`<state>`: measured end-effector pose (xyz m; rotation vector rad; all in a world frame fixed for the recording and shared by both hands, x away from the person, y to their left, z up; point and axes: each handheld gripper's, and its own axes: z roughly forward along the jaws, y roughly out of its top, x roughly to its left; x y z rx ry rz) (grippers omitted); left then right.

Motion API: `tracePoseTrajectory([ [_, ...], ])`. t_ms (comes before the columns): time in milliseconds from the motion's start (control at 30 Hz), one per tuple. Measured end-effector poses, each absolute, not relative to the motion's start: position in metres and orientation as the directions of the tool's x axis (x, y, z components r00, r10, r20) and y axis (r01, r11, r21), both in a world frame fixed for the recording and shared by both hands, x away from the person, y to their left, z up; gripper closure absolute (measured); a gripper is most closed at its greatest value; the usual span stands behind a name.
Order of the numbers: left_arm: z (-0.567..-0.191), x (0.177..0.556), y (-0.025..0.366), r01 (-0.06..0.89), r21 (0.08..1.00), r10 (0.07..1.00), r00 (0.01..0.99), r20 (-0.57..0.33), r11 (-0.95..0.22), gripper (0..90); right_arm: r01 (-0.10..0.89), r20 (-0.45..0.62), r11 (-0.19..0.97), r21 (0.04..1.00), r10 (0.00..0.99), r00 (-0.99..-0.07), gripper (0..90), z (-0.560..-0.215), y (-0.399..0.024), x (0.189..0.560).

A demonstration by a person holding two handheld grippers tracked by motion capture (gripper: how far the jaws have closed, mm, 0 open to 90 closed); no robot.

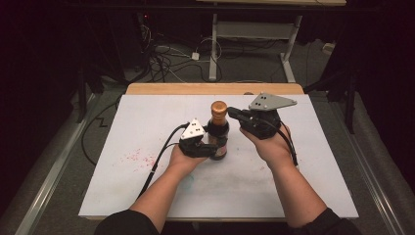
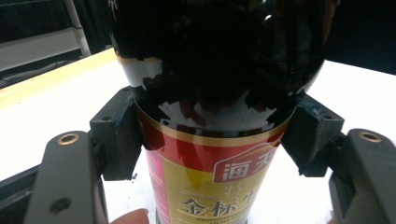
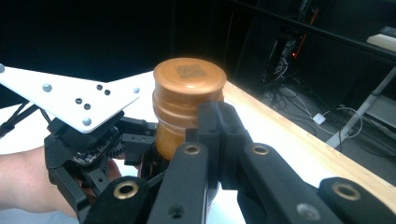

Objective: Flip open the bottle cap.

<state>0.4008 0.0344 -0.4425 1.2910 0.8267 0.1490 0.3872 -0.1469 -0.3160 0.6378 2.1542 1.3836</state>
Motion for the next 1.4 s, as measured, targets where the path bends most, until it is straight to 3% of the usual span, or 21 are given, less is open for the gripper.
tracePoseTrajectory([
  [1400, -0.4430, 0.3991, 0.0313, 0.328, 0.882, 0.539, 0.700, -0.468, 0.340, 29.7, 0.112, -0.190, 0.400, 0.910, 0.640, -0.744, 90.0, -0.3120, -0.1410, 0.3867],
])
